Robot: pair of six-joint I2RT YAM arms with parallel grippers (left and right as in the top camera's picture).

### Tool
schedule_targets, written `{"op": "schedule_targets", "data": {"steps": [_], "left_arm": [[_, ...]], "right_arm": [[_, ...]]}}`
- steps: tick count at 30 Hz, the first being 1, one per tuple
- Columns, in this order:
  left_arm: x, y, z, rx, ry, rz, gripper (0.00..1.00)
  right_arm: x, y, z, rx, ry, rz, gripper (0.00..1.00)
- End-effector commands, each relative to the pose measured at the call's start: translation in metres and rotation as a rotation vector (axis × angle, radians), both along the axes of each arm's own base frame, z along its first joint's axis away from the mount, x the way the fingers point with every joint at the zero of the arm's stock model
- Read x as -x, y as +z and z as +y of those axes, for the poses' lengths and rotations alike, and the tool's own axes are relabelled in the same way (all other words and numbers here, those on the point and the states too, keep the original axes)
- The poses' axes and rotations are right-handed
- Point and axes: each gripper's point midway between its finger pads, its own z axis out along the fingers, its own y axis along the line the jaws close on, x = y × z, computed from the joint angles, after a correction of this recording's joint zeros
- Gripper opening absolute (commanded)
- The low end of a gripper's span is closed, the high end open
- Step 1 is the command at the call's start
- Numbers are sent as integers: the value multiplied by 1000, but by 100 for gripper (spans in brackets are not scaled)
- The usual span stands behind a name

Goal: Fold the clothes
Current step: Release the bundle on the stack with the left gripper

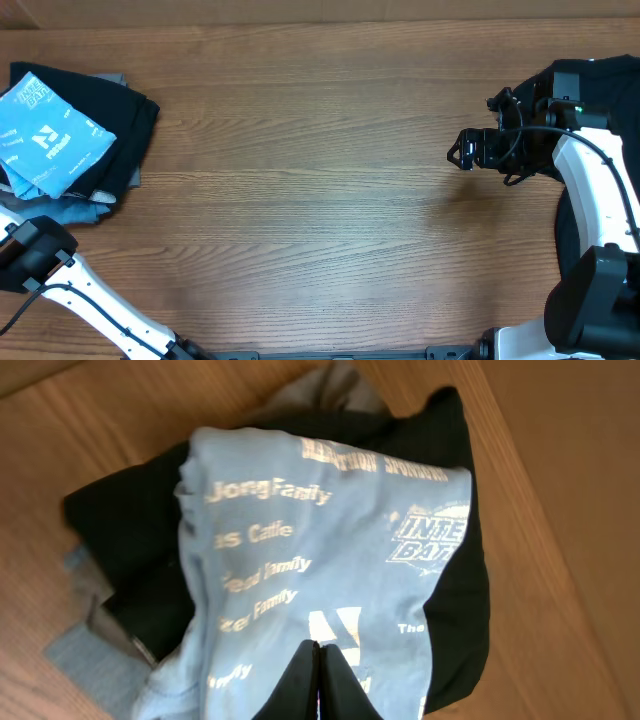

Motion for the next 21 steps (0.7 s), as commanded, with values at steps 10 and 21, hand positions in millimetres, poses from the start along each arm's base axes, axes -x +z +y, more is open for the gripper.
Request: {"op": "schedule_targets", "data": {"steps": [10,21], "left_arm": [[13,-112,3,170,-133,149,9],[26,-145,-7,361,-137,67,25]], "right_arm": [[-2,8,-1,4,-1,-28,100],[-2,8,-1,4,-1,-28,100]]}}
